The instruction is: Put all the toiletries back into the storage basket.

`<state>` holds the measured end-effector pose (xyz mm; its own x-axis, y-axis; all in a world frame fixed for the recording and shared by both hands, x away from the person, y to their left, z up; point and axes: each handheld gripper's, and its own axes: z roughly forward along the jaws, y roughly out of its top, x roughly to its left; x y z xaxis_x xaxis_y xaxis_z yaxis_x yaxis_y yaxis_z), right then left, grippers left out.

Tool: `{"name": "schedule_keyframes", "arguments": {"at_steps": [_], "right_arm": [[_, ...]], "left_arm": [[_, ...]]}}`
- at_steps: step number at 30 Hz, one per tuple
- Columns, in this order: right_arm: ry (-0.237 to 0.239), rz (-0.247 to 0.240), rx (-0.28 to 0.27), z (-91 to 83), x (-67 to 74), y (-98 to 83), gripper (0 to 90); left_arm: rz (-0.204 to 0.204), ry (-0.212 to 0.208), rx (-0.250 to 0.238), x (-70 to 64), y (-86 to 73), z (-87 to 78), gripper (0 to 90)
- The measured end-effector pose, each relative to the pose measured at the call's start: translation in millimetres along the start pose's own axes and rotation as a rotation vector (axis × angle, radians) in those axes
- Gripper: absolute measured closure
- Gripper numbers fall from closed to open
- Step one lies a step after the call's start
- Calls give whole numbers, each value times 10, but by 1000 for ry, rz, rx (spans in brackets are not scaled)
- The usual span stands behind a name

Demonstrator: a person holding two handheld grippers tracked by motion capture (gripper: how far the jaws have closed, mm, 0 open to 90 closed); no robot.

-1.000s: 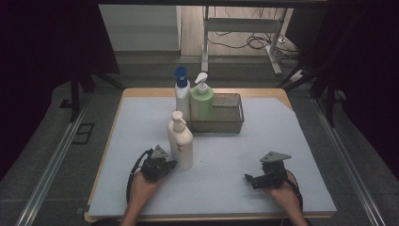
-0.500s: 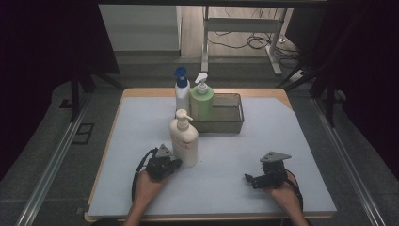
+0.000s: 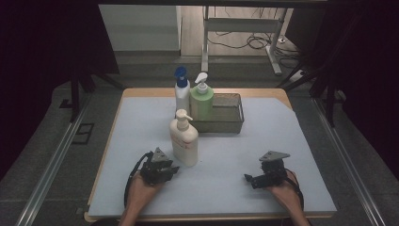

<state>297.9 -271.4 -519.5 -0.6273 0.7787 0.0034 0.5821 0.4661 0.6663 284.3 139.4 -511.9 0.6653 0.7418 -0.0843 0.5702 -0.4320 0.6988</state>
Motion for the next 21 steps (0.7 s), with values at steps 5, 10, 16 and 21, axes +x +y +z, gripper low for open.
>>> {"name": "schedule_keyframes", "arguments": {"at_steps": [5,10,16,21], "right_arm": [[-3,-10,7,-28,1,15,0],[13,-1,-19,-90,-12,35,0],[31,-16,-46,-136,27,76,0],[52,-24,-69,-159,82,133,0]], "left_arm": [[-26,23,1,35,-112,-63,437],[-58,30,-6,50,-207,-108,280],[-64,51,-4,30,-276,-174,134],[-48,68,5,22,-313,-179,123]]}}
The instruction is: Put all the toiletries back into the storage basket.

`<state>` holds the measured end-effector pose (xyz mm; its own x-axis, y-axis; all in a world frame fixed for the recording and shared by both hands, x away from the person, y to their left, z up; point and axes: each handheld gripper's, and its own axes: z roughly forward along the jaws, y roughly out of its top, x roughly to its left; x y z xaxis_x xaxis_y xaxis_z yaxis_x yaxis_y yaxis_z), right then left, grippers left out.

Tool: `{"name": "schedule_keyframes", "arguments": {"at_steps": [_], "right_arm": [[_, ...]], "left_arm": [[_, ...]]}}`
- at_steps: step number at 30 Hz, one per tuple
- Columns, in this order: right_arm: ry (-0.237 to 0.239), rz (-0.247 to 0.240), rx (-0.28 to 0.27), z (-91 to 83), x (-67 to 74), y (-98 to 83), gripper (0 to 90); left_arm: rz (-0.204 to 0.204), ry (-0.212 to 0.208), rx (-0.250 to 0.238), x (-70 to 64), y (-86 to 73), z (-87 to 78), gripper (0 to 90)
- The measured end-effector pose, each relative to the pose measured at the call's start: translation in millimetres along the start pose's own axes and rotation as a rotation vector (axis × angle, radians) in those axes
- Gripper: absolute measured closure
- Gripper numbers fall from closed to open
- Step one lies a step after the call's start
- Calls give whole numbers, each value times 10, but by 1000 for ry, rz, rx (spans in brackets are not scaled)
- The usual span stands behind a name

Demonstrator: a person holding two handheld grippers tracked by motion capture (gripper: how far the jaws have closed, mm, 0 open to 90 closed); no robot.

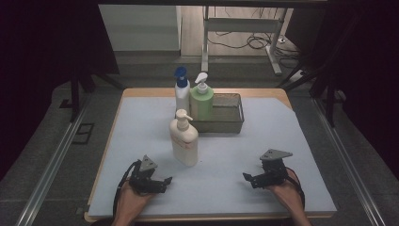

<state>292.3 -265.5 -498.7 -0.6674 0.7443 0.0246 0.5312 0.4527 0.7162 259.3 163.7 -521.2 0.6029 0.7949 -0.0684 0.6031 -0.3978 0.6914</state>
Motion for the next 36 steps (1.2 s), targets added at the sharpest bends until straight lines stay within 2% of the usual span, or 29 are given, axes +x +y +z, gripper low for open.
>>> {"name": "schedule_keyframes", "arguments": {"at_steps": [4,16,22,32,36], "right_arm": [[21,3,-15,-10,29,50,0],[63,-6,-42,-25,135,215,0],[69,-49,-44,-3,214,332,0],[129,-59,-69,78,367,562,0],[149,-79,-81,109,452,679,0]], "left_arm": [[36,25,17,-36,1,24,121],[29,26,10,-37,-11,26,121],[32,28,12,-36,-12,24,121],[32,28,12,-37,-12,25,121],[33,29,12,-37,-12,24,121]]}}
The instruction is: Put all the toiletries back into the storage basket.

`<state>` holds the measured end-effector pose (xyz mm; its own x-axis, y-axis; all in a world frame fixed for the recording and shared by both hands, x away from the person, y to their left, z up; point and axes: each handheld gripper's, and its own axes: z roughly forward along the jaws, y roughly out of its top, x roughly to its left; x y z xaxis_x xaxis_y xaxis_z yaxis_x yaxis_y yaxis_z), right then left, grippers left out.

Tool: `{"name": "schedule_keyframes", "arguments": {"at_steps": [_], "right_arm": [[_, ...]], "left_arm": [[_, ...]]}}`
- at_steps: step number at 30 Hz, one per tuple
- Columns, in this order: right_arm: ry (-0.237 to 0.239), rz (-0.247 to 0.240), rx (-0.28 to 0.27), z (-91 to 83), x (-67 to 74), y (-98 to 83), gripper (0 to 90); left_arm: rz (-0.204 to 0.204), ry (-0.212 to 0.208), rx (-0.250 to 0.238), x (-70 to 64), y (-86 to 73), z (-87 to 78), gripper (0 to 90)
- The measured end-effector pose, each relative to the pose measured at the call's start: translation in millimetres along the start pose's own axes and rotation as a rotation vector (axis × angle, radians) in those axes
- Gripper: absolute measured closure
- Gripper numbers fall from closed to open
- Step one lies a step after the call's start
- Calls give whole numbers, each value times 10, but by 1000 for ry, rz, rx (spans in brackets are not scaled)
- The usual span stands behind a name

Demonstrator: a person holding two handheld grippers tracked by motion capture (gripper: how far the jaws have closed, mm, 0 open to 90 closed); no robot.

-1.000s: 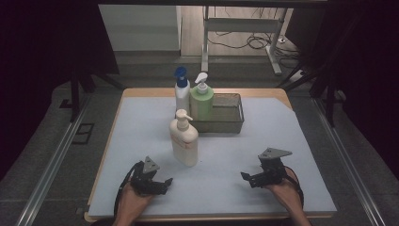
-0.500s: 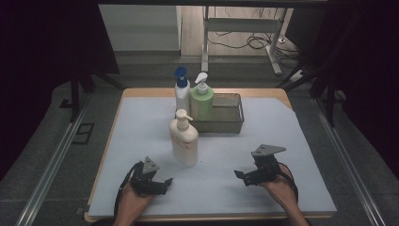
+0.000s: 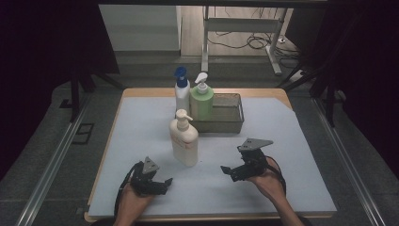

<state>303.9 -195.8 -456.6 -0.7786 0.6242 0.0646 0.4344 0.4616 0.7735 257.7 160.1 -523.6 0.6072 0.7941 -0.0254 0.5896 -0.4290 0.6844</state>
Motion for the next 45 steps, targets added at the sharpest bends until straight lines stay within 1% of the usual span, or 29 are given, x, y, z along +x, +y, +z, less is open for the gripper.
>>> {"name": "schedule_keyframes", "arguments": {"at_steps": [5,10,13,16,21,31,34,36,39,45], "right_arm": [[27,-9,-3,83,65,110,0],[65,14,-30,136,118,211,0],[69,7,-33,161,159,273,0],[73,7,-34,184,197,336,0],[71,-9,-36,227,263,439,0],[51,-36,-20,350,377,624,0],[47,-39,-34,377,410,680,23],[33,-46,-39,403,427,724,40],[22,-53,-42,442,439,780,56],[1,-65,-49,539,489,897,123]], "left_arm": [[2,0,0,2,0,0,121],[-1,0,-2,0,0,2,121],[-6,0,-7,-3,0,5,122],[0,0,-2,1,0,1,122],[-1,0,-2,1,0,1,122],[-1,0,-2,1,0,2,122],[-1,0,-2,1,1,1,121],[-1,-1,-2,1,0,2,121],[-1,0,-2,1,0,2,122],[0,0,-2,1,0,2,122]]}}
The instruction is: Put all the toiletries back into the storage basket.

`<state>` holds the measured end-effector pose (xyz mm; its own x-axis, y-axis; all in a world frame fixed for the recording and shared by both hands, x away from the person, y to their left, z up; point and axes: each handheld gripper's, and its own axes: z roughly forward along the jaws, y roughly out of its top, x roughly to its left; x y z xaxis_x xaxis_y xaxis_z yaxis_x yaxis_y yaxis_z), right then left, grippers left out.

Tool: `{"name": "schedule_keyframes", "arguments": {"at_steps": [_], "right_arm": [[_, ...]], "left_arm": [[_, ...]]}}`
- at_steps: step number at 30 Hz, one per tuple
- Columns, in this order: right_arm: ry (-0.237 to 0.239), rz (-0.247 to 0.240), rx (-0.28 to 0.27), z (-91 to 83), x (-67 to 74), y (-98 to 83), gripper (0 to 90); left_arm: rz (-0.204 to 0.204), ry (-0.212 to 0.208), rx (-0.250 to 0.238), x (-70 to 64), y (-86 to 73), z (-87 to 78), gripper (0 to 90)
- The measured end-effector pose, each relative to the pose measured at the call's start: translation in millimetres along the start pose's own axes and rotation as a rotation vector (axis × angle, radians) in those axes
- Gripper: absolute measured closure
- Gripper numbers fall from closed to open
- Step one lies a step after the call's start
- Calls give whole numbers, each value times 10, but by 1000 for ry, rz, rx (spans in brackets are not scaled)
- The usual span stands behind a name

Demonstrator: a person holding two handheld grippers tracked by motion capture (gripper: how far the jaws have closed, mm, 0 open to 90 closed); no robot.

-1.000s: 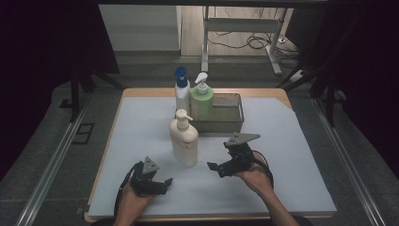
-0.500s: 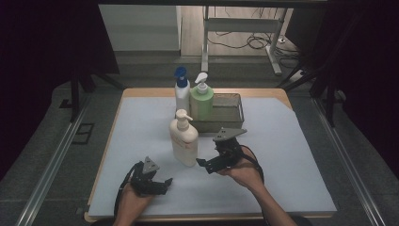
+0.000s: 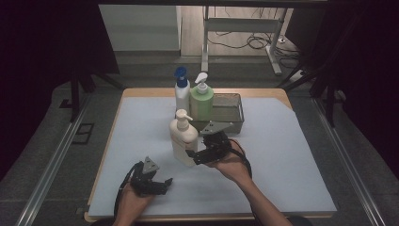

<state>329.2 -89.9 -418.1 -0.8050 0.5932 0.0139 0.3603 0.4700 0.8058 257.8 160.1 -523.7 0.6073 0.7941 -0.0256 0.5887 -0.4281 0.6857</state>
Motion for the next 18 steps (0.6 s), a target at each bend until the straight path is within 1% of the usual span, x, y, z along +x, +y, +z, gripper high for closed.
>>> {"name": "schedule_keyframes", "arguments": {"at_steps": [2,7,11,14,18], "right_arm": [[-2,-1,-7,31,13,33,130],[-2,0,1,135,54,107,137],[-17,0,-6,219,89,160,163],[-41,-17,-4,280,125,189,198],[-56,-23,-14,332,157,215,268]], "left_arm": [[-1,0,0,0,0,0,121],[0,0,1,0,0,0,122],[0,0,0,0,0,0,122],[-3,0,-2,-2,0,2,122],[0,-1,0,1,0,1,122]]}}
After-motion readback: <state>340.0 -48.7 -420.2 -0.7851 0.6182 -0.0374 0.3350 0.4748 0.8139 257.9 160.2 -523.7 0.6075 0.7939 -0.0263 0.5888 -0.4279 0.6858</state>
